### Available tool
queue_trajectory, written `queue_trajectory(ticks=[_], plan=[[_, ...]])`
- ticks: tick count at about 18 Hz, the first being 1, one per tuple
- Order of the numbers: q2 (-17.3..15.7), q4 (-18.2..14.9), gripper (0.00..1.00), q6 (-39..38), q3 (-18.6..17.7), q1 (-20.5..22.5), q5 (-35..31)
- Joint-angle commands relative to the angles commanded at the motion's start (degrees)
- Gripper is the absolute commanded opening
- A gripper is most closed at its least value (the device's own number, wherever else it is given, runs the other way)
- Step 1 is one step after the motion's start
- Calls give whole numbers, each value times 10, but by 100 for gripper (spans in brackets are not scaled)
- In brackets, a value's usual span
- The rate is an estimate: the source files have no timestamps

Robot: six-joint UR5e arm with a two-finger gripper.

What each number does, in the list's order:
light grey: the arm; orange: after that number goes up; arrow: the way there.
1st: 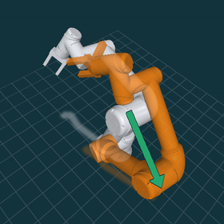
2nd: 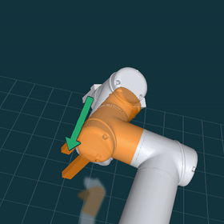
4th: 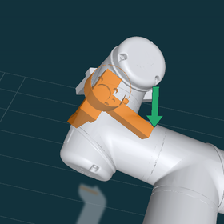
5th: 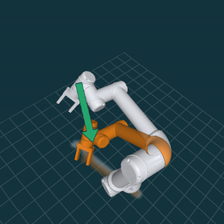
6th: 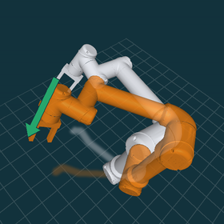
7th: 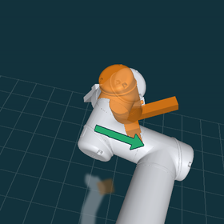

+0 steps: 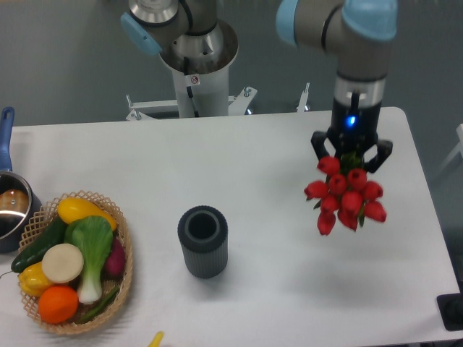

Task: Place the flowers on the table
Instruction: 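Lower the held tulips onto the table beside the black holder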

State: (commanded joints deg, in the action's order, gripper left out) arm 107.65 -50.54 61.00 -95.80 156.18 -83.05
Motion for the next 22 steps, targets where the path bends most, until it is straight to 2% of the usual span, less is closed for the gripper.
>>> queue_trajectory(ticks=[4,8,10,15,22], plan=[[31,2,46,-4,9,-1,-4],[77,1,46,-29,46,-20,-11],[96,2,46,-39,52,-26,-12],[120,6,46,-42,56,-29,-10],[135,9,48,-51,59,-36,-7]])
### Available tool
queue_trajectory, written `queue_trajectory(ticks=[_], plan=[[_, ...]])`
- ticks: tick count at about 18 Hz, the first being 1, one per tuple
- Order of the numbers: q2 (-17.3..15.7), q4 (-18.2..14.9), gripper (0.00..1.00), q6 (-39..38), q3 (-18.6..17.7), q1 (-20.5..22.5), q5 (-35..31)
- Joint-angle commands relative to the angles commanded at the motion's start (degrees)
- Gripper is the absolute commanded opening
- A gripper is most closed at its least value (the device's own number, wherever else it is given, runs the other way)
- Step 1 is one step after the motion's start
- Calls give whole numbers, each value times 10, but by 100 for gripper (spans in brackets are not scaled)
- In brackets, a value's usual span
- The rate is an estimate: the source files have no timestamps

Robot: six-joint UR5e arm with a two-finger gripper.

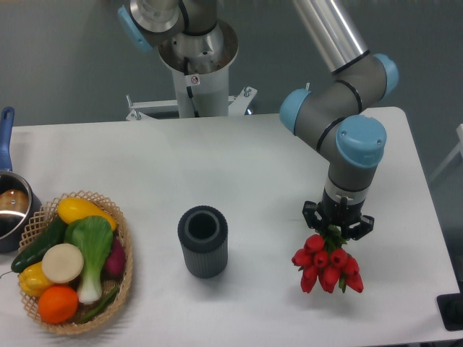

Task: Place the flowers on the table
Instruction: 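Lower the held tulips onto the table beside the black holder, then open the gripper to release the tulip stems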

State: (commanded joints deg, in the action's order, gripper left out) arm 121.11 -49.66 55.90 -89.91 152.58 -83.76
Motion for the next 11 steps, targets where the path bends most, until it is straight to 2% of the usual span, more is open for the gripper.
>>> queue_trajectory(ticks=[7,8,10,11], plan=[[2,0,51,0,2,-4,-1],[-3,0,57,-1,2,-4,-1],[-10,0,60,-2,3,-3,-1],[-16,0,74,0,2,-2,-1]])
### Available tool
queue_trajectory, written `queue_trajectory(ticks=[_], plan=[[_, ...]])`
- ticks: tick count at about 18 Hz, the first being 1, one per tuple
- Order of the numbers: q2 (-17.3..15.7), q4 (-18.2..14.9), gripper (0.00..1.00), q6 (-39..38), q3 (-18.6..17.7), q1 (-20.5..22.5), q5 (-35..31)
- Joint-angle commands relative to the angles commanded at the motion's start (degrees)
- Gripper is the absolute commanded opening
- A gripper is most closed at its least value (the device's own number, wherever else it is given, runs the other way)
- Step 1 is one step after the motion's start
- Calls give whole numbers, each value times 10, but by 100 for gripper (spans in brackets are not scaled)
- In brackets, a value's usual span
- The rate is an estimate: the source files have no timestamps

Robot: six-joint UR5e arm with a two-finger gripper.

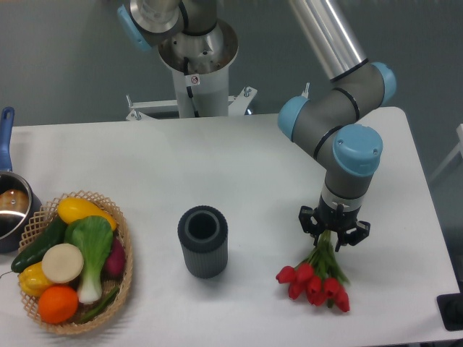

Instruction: Place the flowers on the table

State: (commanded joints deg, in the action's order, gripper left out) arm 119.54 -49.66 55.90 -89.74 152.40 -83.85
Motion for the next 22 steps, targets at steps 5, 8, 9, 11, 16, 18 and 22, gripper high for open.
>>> queue_trajectory(ticks=[5,8,9,11,16,18,22], plan=[[-58,0,100,-1,-18,19,1],[-99,-1,100,7,-27,32,-4],[-112,-7,100,11,-27,39,-4],[-152,-15,100,43,-49,46,-4],[-251,-37,100,237,-118,106,0],[-273,-72,100,295,-116,130,-1],[-300,-149,100,371,-104,177,1]])
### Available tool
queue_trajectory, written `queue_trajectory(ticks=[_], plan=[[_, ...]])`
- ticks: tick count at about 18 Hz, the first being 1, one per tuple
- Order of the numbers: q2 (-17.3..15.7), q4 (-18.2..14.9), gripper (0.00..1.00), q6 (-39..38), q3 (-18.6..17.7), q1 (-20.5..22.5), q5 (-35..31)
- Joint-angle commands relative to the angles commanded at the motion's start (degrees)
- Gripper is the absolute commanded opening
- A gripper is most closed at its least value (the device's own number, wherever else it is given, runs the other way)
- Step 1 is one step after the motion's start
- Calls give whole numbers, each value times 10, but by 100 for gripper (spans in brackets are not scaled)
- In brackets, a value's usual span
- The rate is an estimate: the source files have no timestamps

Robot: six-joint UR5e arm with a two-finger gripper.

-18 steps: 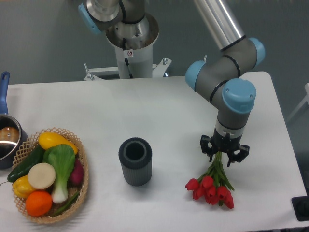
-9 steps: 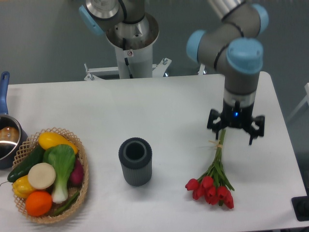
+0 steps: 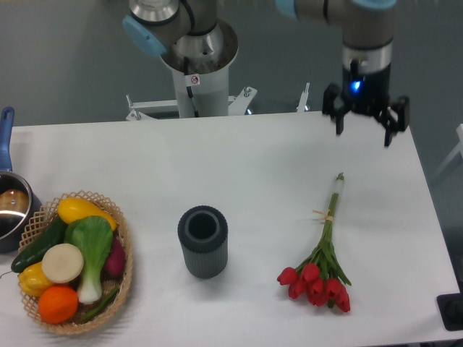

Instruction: Place the flowers on the table

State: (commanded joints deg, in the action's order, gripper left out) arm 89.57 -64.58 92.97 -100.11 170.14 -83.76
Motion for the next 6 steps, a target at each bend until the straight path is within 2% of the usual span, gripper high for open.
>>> queue_trajectory(ticks=[3,6], plan=[[-12,-31,100,38,5,28,20],[-16,-32,100,38,5,40,47]])
